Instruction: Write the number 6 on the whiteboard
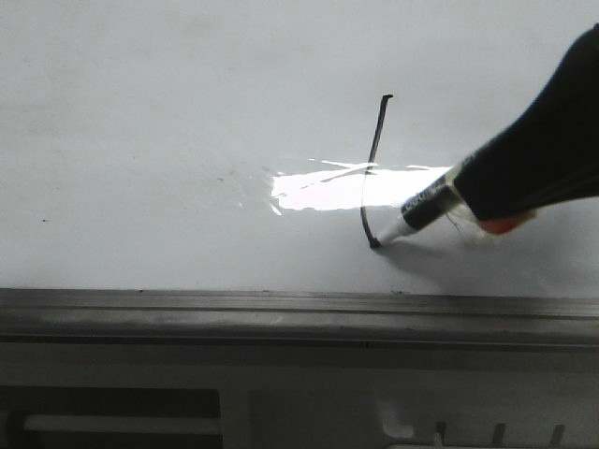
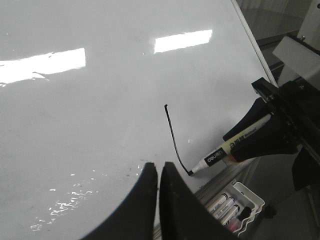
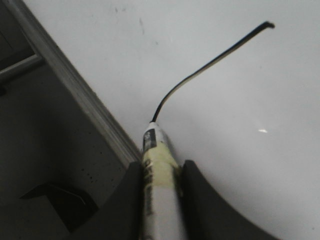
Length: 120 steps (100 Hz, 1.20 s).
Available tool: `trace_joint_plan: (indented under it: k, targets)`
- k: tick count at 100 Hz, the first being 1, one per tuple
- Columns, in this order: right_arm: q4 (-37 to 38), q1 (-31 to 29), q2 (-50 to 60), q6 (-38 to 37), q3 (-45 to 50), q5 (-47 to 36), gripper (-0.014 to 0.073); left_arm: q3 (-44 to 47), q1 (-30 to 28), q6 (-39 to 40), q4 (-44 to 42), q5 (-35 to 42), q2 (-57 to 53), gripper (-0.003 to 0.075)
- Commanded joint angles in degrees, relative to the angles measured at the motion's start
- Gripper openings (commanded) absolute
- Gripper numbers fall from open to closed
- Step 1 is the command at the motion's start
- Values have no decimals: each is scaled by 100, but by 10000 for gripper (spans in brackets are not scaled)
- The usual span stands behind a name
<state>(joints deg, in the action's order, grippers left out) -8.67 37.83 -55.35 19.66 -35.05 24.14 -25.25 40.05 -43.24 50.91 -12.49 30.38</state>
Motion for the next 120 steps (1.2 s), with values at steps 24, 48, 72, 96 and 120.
trace_joint_plan:
  k: [24, 48, 72, 96, 120]
  targets:
    - [263, -759, 371, -161, -244, -28, -50, -160, -13, 61, 111, 216, 54, -19]
    - [263, -745, 309, -161, -403, -148, -50, -160, -13, 61, 111, 216, 54, -19]
    - [230, -464, 8, -161, -403, -503, -50, -160, -13, 61, 111, 216, 54, -19]
    - [97, -416, -210, -161, -412, -581, -50, -160, -13, 61, 111, 214, 54, -19]
    - [37, -416, -234, -161, -412, -581, -50, -160, -13, 61, 111, 214, 54, -19]
